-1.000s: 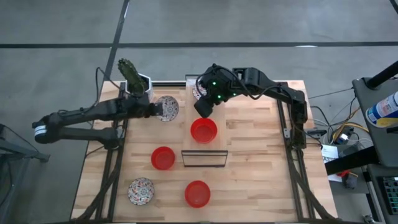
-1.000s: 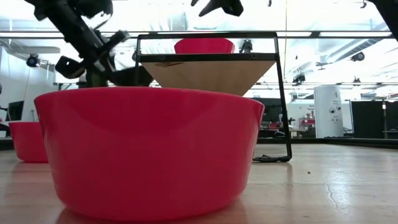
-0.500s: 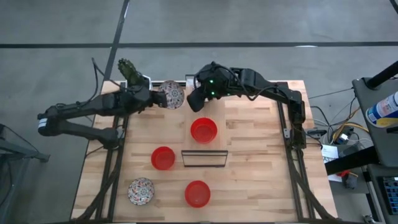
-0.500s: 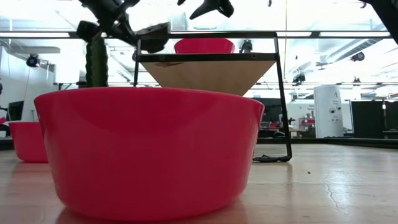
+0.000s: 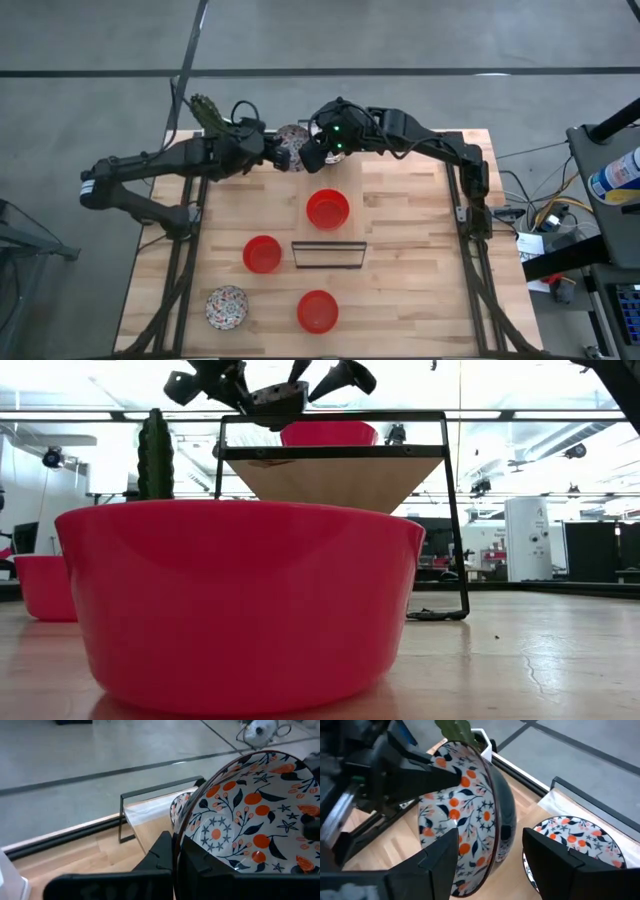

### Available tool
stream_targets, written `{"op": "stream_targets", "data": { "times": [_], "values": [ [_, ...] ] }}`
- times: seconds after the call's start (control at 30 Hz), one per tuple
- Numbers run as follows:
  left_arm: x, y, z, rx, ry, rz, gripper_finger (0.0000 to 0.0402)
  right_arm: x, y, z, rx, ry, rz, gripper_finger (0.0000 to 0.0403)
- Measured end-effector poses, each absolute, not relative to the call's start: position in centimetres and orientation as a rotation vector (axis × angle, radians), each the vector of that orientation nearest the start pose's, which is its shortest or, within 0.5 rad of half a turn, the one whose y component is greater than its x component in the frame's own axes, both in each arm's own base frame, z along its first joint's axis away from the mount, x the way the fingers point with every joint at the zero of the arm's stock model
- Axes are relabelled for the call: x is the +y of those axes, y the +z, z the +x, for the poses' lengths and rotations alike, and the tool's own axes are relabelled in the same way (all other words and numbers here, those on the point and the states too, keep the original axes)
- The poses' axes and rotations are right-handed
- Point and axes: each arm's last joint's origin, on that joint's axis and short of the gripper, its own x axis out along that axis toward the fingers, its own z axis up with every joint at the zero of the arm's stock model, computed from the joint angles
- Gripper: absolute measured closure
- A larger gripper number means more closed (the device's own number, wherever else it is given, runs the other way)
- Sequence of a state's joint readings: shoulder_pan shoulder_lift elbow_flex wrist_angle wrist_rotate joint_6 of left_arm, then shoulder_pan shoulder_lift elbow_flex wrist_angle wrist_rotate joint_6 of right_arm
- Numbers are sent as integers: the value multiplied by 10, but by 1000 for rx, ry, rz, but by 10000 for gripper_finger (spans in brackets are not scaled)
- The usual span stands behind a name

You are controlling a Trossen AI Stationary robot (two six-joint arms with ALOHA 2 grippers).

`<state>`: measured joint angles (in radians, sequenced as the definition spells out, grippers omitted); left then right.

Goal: Pick & Place Mini bowls
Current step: Stack the top white patterned bowl on top of the other white patterned bowl on the shelf

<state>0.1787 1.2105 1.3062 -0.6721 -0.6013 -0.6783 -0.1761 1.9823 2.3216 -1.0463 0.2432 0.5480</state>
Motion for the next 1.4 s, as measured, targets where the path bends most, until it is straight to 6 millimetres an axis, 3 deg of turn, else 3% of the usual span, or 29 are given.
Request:
{"op": "stream_targets", "data": {
  "times": [0.23,0.6,0.73,1.07,1.4],
  "values": [
    [58,389,236,313,918,-493,397,-80,422,401,584,-591,495,222],
    [57,402,233,277,917,-483,391,-89,417,404,584,-612,527,366],
    [56,405,234,268,887,-492,362,-89,416,403,599,-609,516,381],
    [55,412,237,248,781,-435,217,-97,416,394,663,-549,539,394],
    [53,427,228,166,736,-408,193,-137,416,364,767,-586,683,394]
  ]
}}
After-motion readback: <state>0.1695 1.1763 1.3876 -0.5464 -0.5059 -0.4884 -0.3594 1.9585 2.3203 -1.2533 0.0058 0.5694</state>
